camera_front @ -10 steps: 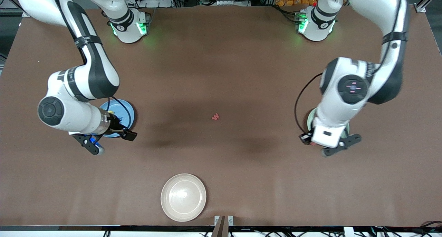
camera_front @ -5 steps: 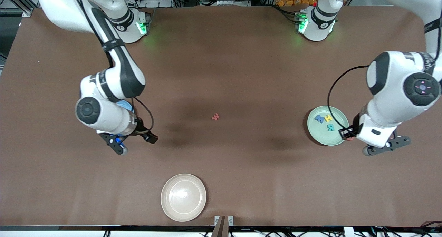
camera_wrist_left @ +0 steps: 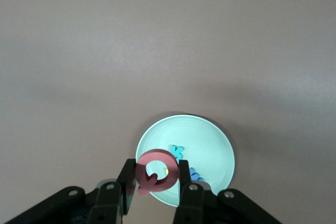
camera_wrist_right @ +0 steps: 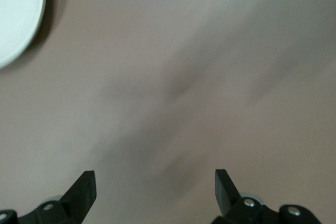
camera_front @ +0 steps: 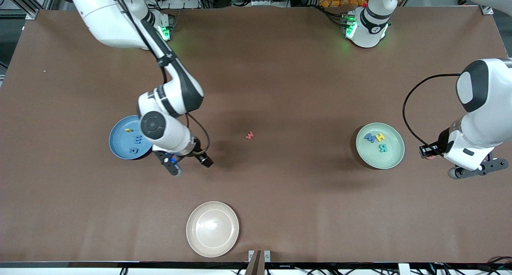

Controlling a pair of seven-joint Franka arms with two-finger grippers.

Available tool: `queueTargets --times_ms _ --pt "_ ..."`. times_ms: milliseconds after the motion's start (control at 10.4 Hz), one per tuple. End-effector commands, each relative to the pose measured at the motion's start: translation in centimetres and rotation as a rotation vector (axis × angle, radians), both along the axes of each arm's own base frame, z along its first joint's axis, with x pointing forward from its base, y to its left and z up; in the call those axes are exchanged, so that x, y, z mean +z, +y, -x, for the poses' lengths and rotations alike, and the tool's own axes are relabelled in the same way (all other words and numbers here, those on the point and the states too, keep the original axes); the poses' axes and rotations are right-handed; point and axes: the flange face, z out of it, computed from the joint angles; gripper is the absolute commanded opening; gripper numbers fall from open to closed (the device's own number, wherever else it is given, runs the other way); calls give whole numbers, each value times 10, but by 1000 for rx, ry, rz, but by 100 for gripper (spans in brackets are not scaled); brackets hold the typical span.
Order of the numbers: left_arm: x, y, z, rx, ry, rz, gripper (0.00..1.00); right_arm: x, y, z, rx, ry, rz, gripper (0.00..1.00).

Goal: Sort upper and lower case letters into plates
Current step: 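Lower the q onto the green plate while the right gripper grasps the w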

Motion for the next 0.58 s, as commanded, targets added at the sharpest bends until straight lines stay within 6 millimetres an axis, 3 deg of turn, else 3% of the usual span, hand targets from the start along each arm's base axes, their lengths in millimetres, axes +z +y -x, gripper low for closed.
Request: queueTargets --times_ms 0,482 --pt "8 16 9 -27 16 22 0 -8 49 21 59 -19 14 100" --pt "3 45 12 -51 33 22 0 -42 105 54 65 -51 -7 100"
